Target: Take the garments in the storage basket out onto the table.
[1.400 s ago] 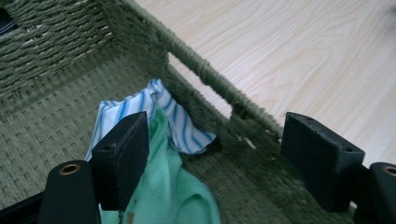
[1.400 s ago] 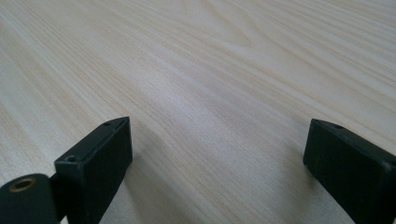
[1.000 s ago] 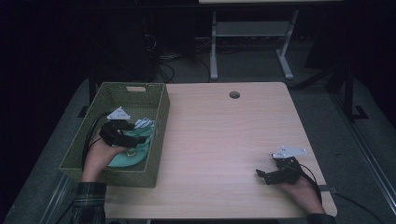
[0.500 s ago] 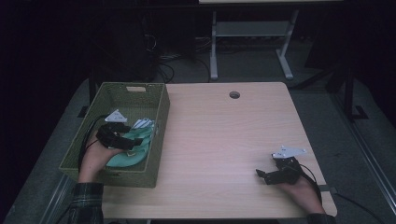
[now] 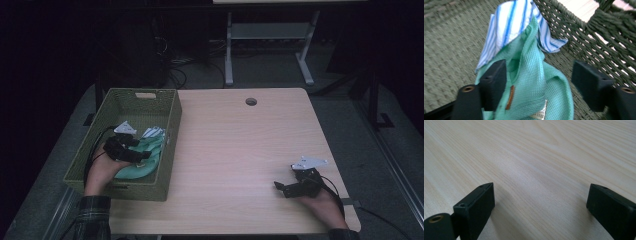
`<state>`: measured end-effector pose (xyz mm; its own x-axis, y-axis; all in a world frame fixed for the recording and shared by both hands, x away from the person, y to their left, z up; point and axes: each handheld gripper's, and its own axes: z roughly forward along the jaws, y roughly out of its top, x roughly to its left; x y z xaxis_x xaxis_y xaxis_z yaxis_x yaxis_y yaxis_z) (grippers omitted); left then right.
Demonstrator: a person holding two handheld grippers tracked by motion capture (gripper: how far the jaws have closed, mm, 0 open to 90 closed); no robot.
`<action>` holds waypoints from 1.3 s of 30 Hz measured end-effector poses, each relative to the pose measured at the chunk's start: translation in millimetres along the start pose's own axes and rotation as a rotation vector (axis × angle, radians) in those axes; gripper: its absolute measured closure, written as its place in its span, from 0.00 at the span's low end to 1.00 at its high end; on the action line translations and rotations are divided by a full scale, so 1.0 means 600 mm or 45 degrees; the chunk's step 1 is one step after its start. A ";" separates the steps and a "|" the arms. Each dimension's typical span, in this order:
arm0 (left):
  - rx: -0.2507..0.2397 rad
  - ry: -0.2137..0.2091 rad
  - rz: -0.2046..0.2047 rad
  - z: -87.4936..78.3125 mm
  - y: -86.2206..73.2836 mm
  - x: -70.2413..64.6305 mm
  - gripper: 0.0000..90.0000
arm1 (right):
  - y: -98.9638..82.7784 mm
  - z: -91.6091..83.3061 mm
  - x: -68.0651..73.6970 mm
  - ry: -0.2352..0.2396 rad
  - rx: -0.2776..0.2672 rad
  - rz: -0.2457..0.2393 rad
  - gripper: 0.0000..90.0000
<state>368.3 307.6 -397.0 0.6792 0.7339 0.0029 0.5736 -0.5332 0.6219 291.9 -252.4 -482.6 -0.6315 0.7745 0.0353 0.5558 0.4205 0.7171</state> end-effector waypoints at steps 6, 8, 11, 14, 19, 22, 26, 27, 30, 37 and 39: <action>0.068 0.008 -0.009 0.011 -0.002 0.000 0.34 | 0.000 0.000 0.000 0.000 0.000 0.000 0.09; 0.091 0.003 -0.008 0.015 -0.002 0.000 0.35 | 0.000 0.000 0.000 0.000 0.001 -0.001 0.09; 0.143 0.021 -0.006 0.021 -0.003 0.000 0.37 | 0.000 0.000 0.000 0.000 0.000 -0.001 0.09; 0.176 0.022 -0.002 0.028 -0.004 -0.002 0.40 | 0.000 0.000 0.000 0.000 0.001 -0.001 0.09; 0.232 0.047 0.000 0.035 -0.005 -0.002 0.44 | 0.000 0.000 0.000 0.000 0.000 -0.001 0.09; 0.252 0.058 0.008 0.037 -0.006 -0.003 0.48 | 0.000 0.000 0.000 0.000 0.000 -0.001 0.09; 0.280 0.064 0.007 0.040 -0.006 -0.004 0.56 | 0.000 0.000 0.000 0.000 -0.001 0.000 0.09; 0.297 0.063 -0.003 0.041 -0.006 -0.004 0.58 | 0.000 0.000 0.000 0.000 0.000 -0.001 0.09; 0.300 0.057 -0.024 0.039 -0.005 -0.003 0.69 | 0.000 0.000 0.000 0.000 0.000 -0.001 0.09; 0.317 0.026 -0.107 0.036 -0.002 0.000 0.87 | 0.000 0.000 0.000 0.000 -0.001 0.001 0.09; 0.311 0.022 -0.126 0.034 -0.001 0.001 0.89 | 0.000 0.000 0.000 0.000 -0.001 0.000 0.09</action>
<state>377.4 299.8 -413.2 0.6074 0.7937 -0.0338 0.7318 -0.5425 0.4125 291.9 -252.4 -482.6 -0.6316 0.7745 0.0356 0.5556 0.4201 0.7175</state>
